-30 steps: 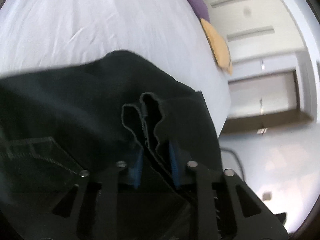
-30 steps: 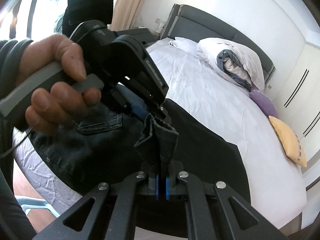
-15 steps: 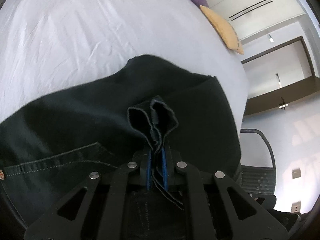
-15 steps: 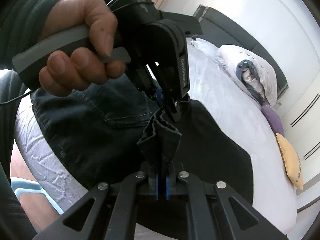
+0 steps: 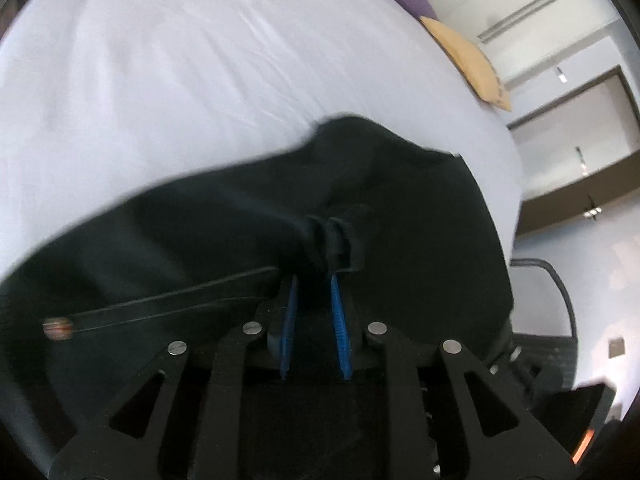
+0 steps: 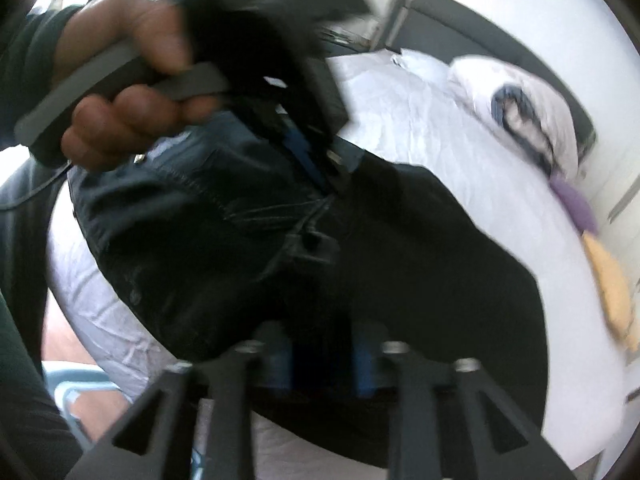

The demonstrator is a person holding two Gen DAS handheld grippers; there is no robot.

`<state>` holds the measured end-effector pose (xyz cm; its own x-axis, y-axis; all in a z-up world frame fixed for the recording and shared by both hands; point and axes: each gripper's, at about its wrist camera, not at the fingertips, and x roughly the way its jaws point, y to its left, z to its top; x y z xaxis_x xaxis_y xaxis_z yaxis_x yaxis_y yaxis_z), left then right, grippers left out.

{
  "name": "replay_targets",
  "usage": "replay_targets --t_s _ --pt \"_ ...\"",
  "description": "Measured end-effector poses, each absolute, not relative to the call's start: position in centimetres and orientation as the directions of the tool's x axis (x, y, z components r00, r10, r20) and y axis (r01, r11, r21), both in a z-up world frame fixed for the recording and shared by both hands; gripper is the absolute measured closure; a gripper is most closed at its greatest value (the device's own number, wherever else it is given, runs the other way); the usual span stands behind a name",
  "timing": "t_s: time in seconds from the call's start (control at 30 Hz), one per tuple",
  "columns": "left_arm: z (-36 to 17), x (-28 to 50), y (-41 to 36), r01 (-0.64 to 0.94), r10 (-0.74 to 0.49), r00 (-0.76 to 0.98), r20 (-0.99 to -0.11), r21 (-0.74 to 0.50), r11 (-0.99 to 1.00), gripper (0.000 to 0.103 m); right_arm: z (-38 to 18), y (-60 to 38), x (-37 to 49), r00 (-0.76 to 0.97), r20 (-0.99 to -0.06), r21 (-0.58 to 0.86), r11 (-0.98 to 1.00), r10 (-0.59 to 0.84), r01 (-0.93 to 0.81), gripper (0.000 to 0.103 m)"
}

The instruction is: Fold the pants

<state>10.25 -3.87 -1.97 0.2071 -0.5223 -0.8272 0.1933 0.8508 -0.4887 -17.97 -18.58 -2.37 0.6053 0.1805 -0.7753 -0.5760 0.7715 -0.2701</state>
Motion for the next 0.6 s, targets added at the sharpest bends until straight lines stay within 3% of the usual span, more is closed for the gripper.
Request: replay_targets --t_s 0.03,0.07,0.2,0.33,0.5,0.6 --pt "-1.3 10.3 -3.3 0.177 -0.486 0.236 -0.841 -0.454 0.873 0.086 -1.8 -19.3 -17.7 0.579 -0.786 -0.205 0.791 0.219 -0.577 0.038" --pt "-0.8 10.3 -2.8 0.169 -0.455 0.26 -0.852 -0.424 0.89 0.086 -1.2 -20.0 -17.5 0.556 -0.788 -0.143 0.8 0.263 -0.582 0.034" --pt "2.4 9.3 -3.9 0.214 -0.473 0.332 -0.816 -0.423 0.881 0.086 2.2 -24.0 -16.5 0.499 -0.742 0.093 0.806 0.448 -0.585 0.035" --pt "3.7 7.5 -7.9 0.328 -0.573 0.326 -0.752 -0.478 0.815 0.086 4.6 -32.8 -11.3 0.485 -0.65 0.378 0.802 0.585 -0.461 0.046" --pt "-0.2 5.4 -13.0 0.403 -0.55 0.204 -0.81 -0.442 0.801 0.086 2.9 -41.2 -4.5 0.373 -0.492 0.679 0.615 0.787 -0.4 0.047" --pt "-1.9 4.6 -12.3 0.389 -0.549 0.208 -0.81 -0.446 0.806 0.086 0.5 -43.7 -0.5 0.336 -0.457 0.752 0.559 0.824 -0.348 0.047"
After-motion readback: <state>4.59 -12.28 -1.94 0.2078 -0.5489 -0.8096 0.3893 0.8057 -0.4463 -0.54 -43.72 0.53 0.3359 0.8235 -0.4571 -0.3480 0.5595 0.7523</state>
